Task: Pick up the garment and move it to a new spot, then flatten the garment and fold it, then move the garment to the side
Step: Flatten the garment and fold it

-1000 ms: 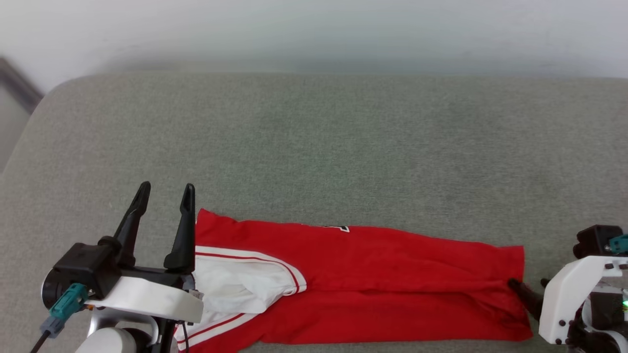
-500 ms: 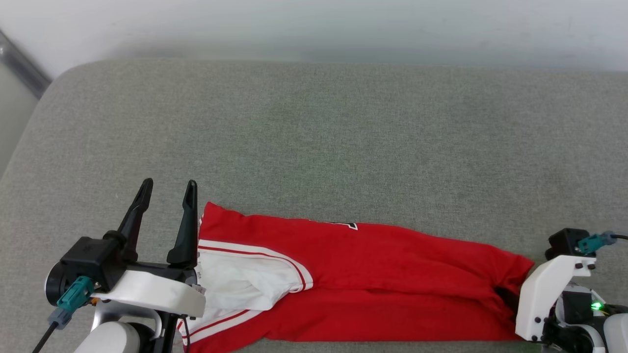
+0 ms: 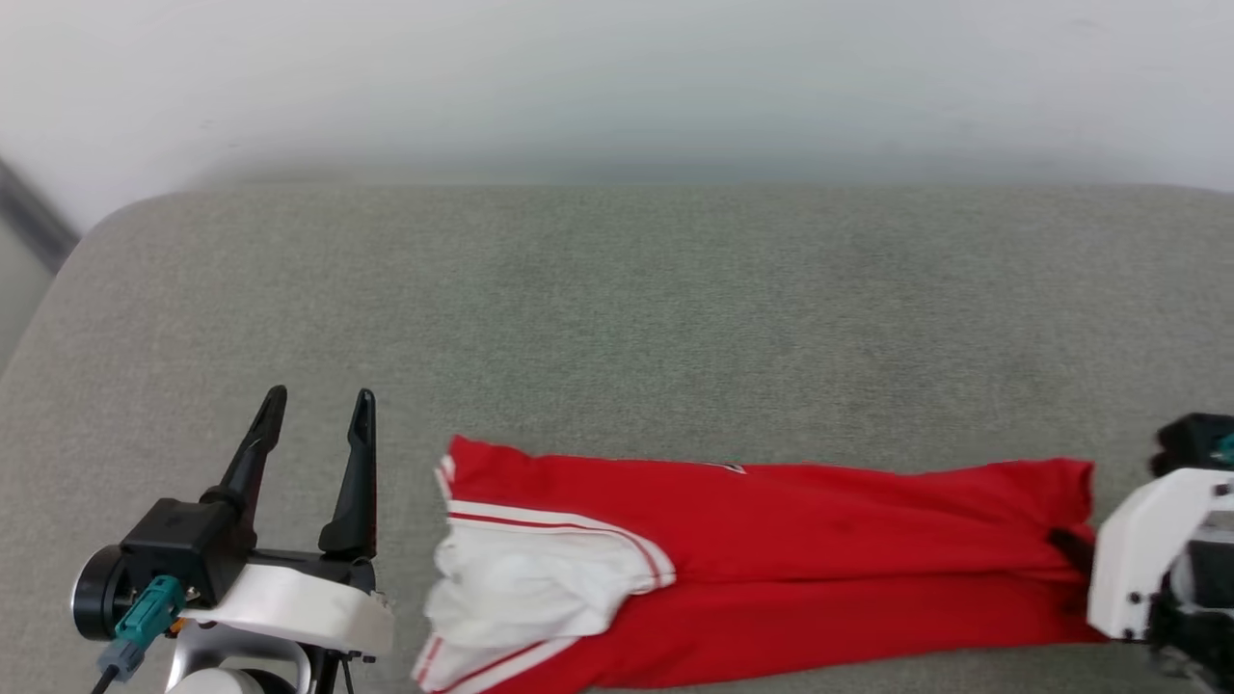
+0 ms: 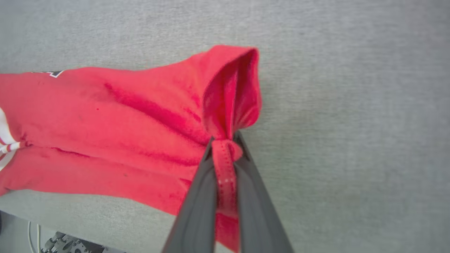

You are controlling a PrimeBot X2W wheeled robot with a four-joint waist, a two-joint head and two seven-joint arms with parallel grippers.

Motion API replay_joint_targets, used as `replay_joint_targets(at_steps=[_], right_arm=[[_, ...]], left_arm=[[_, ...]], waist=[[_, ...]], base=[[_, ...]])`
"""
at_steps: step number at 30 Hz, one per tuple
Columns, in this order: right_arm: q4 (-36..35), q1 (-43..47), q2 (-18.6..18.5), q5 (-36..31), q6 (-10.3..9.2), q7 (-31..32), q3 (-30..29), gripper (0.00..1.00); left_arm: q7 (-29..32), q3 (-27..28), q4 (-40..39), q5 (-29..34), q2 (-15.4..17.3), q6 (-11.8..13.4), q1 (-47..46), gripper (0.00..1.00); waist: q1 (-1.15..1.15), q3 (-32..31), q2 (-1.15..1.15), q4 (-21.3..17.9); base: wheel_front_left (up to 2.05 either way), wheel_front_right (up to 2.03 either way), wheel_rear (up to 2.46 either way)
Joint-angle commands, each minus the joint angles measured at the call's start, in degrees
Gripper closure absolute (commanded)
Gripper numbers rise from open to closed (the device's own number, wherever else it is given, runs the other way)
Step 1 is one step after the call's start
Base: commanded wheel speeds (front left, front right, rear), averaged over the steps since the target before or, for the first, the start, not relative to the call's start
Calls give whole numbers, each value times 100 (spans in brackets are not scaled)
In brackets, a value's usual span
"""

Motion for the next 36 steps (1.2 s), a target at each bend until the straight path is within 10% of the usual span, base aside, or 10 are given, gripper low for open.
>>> replay_joint_targets(at_steps=[1,8,18,25,36], right_arm=[[-67,2,-97,-72,-2,85,-190,100],[-351,176,-124,-316,-2,706,-1393,100],[-721,-80,952,876,-1,1986,-1750,100],[-266,-132,1101,2847,-1,2230,-1065,100],[840,-719,1097,4273,-1,674,1067,100]], left_arm=[[-7,-15,-51,36,-5,38,48,0],[-14,-38,-112,14,-33,97,154,0],[33,-100,-129,17,-31,68,102,0],[64,-232,-83,31,-91,-24,-39,0],[-28,-380,75,47,-311,-240,-405,0]], waist=[[0,-72,0,-87],[0,-144,0,-212],[0,-169,0,-192],[0,-143,0,44],[0,262,0,569]], base=[[0,0,0],[0,0,0],[0,0,0],[0,0,0],[0,0,0]])
